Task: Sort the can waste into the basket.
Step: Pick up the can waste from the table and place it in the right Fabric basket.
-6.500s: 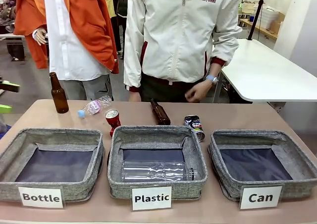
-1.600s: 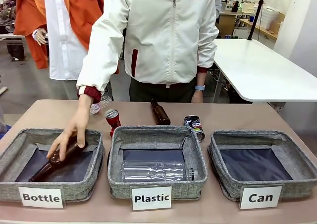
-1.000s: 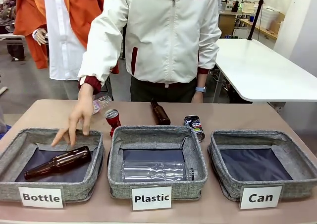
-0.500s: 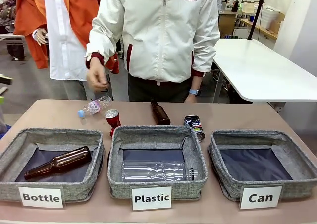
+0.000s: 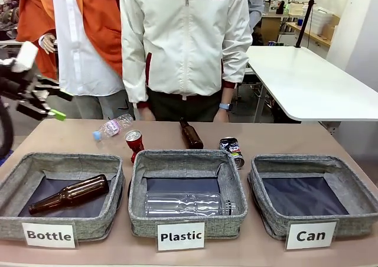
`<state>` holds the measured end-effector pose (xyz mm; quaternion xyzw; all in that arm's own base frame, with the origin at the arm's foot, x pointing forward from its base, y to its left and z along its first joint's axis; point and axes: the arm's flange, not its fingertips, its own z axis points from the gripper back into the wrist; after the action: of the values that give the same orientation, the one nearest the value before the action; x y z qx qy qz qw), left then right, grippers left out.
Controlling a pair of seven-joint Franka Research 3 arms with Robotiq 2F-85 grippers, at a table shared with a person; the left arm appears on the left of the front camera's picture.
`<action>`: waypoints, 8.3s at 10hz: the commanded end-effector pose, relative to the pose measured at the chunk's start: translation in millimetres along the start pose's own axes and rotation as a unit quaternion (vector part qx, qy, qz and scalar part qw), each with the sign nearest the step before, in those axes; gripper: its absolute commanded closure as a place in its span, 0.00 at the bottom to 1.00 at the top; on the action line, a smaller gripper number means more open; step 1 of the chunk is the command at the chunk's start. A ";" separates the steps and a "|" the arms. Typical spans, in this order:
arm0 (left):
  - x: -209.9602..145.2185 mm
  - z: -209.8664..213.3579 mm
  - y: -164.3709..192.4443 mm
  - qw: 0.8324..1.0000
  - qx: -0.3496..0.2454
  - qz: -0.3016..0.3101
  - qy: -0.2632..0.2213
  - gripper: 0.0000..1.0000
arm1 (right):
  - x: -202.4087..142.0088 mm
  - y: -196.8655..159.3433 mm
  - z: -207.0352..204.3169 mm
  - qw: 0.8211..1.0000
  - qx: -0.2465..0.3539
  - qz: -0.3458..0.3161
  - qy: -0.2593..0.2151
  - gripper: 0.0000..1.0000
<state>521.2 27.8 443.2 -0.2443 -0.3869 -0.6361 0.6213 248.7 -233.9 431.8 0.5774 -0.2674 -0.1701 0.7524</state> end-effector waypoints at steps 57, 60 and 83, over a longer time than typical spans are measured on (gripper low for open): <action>57.7 56.1 -72.2 0.977 -0.197 -0.067 -0.049 0.73 | 2.0 -0.1 -1.0 1.000 0.014 0.012 -0.008 0.00; 72.7 45.2 -49.7 0.982 -0.180 -0.039 -0.047 0.73 | 2.0 -0.1 -1.0 1.000 0.014 0.012 -0.008 0.00; 121.0 2.8 -125.6 0.996 -0.026 0.054 0.068 0.73 | 2.0 -0.1 -1.0 1.000 0.014 0.012 -0.008 0.00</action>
<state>379.7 -25.6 521.3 -0.2505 -0.3145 -0.6311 0.6634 249.1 -233.9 431.4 0.5776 -0.2659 -0.1698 0.7529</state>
